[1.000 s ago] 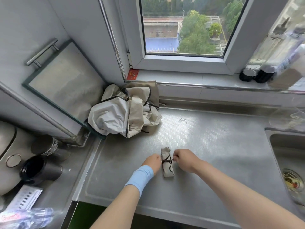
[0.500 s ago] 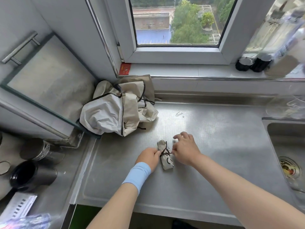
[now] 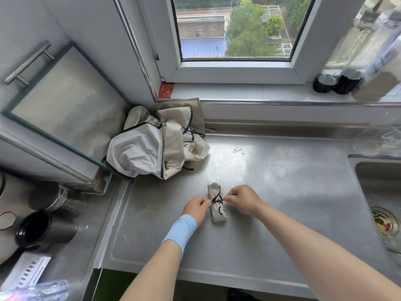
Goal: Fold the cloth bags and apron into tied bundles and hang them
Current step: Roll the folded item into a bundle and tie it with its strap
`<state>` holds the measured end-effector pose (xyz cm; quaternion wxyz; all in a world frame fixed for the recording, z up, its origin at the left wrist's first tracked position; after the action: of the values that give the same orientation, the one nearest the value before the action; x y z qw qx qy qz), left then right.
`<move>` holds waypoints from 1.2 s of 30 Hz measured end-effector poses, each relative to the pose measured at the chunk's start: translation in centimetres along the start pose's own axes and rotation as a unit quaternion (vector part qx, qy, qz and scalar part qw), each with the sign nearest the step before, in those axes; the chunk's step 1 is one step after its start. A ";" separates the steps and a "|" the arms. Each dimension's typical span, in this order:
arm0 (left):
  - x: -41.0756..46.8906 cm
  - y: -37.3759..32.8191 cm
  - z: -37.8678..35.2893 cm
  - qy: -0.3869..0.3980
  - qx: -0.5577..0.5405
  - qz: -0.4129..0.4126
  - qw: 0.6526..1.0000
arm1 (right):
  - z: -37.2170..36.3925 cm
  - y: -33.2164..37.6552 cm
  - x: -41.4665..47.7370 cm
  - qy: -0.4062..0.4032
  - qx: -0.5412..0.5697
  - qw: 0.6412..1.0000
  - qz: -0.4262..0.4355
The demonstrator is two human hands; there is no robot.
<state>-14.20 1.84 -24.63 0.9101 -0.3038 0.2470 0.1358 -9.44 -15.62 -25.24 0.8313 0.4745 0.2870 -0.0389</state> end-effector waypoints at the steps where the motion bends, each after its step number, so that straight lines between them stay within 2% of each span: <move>1: 0.1 0.2 0.0 -0.001 -0.004 0.009 1.000 | -0.1 -0.2 0.0 -0.010 -0.001 1.000 -0.004; 6: 0.1 -1.0 0.5 0.000 -0.012 -0.021 1.000 | 0.4 1.3 -0.2 -0.058 -0.051 0.996 0.033; 14: 0.6 -4.9 3.5 -0.014 0.108 -0.089 0.990 | -0.1 0.8 -0.2 -0.047 -0.033 0.998 0.022; 19: 0.4 -7.9 2.1 0.009 0.051 -0.169 0.984 | -0.7 1.3 -0.2 -0.051 -0.033 0.998 0.018; 24: 1.8 -6.7 1.5 0.003 -0.009 -0.116 0.993 | -0.1 1.8 -0.9 -0.057 0.003 0.998 0.035; 28: 2.3 -6.5 1.9 0.017 -0.026 -0.120 0.992 | 0.5 1.6 -1.7 -0.044 0.100 0.993 0.040; 36: 2.5 -5.6 1.9 0.020 -0.094 -0.106 0.990 | 0.4 2.0 -1.7 -0.068 0.178 0.981 0.045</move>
<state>-9.22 -1.15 -21.93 0.8817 -0.4149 0.2179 0.0549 -10.02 -15.19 -22.73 0.7517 0.6237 0.1972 -0.0842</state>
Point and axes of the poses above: each hand's wrist, its own x-axis towards the middle knuckle, its own z-axis out of the back of the hand, y = z × x, the point moved 9 cm from there along x, towards the middle knuckle, and after that the axes turned 10 degrees about x, right-handed, at the moved point
